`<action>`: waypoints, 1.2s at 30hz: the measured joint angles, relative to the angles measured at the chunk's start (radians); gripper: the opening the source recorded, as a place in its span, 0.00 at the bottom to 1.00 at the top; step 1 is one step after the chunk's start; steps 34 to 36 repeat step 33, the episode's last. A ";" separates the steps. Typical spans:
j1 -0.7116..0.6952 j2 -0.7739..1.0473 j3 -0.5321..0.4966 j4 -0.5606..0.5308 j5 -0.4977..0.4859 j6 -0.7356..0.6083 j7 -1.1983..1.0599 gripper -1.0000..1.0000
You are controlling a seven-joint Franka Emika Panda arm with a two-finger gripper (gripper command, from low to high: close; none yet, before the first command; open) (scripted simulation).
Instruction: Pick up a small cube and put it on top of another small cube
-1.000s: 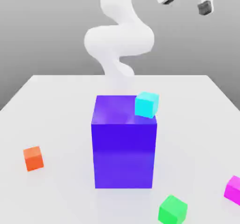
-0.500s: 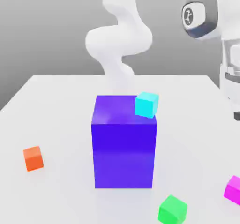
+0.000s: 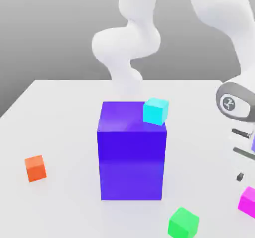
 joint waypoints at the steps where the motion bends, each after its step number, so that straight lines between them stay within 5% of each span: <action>1: 0.002 0.021 -0.003 0.004 -0.003 0.016 0.002 0.00; 13: -0.017 -0.133 0.010 -0.030 0.024 -0.105 -0.001 0.00; 24: -0.136 -0.298 -0.218 -0.102 0.130 -0.199 0.446 0.00; 28: -0.160 -0.202 -0.216 -0.101 0.180 -0.104 0.453 0.00; 29: -0.167 -0.168 -0.208 -0.100 0.192 -0.074 0.446 1.00; 36: -0.167 -0.168 -0.208 -0.100 0.192 -0.074 0.446 1.00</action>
